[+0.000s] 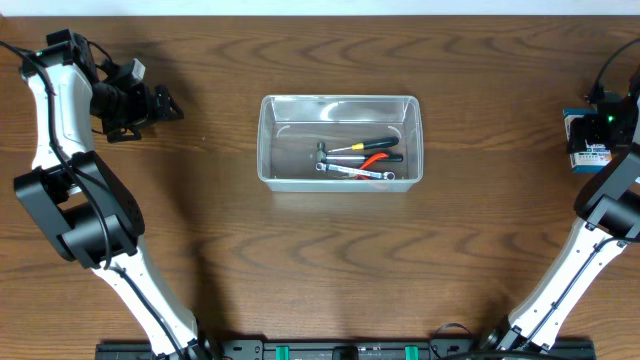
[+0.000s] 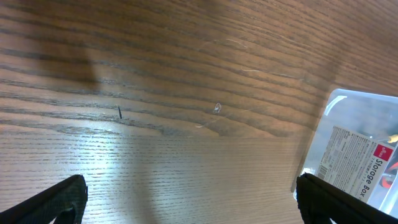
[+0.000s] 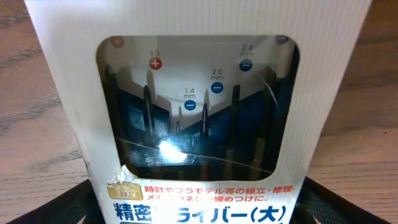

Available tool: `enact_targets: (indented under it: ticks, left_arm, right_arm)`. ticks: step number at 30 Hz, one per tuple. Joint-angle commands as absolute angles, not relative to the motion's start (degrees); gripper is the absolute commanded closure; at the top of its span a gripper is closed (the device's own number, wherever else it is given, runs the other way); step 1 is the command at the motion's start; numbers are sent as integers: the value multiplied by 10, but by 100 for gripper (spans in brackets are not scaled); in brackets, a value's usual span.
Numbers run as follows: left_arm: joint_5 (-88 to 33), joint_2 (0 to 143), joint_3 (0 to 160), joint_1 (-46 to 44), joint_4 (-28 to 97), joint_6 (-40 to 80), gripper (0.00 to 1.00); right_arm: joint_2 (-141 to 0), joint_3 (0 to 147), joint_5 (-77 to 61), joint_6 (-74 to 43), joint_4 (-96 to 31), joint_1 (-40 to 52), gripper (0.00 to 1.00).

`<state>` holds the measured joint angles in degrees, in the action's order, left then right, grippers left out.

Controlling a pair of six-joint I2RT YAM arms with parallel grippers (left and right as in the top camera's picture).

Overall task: Pack container
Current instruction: 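Lower and close the right gripper on the screwdriver set box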

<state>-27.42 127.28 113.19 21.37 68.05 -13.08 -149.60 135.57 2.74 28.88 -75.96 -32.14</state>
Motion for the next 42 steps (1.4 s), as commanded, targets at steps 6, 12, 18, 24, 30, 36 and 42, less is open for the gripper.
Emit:
enact_targets:
  ticks: [6,12,18,24,30,36,42]
  left_arm:
    - [-271,1256,1143,215,682,-132,2]
    - [-271,1256,1143,215,682,-132,2]
    - [-271,1256,1143,215,682,-132,2]
    - [-271,1256,1143,215,682,-132,2]
    - [-271,1256,1143,215,682,-132,2]
    - [-271,1256,1143,215,682,-132,2]
    - [-271,1256,1143,215,682,-132,2]
  right_arm:
    - [-1515,1351,28,292,-756,-330,20]
    - [-1515,1351,28,292,-755,-330,21]
    - [-1515,1351,28,292,-754,-330,22]
    - [-1515,1351,28,287,-754,-330,23]
    - [-1515,1351,28,281,-755,-329,25]
    - [-1513,1351,27,273,-755,-329,29]
    - [-1506,1359,21,266,-756,-329,31]
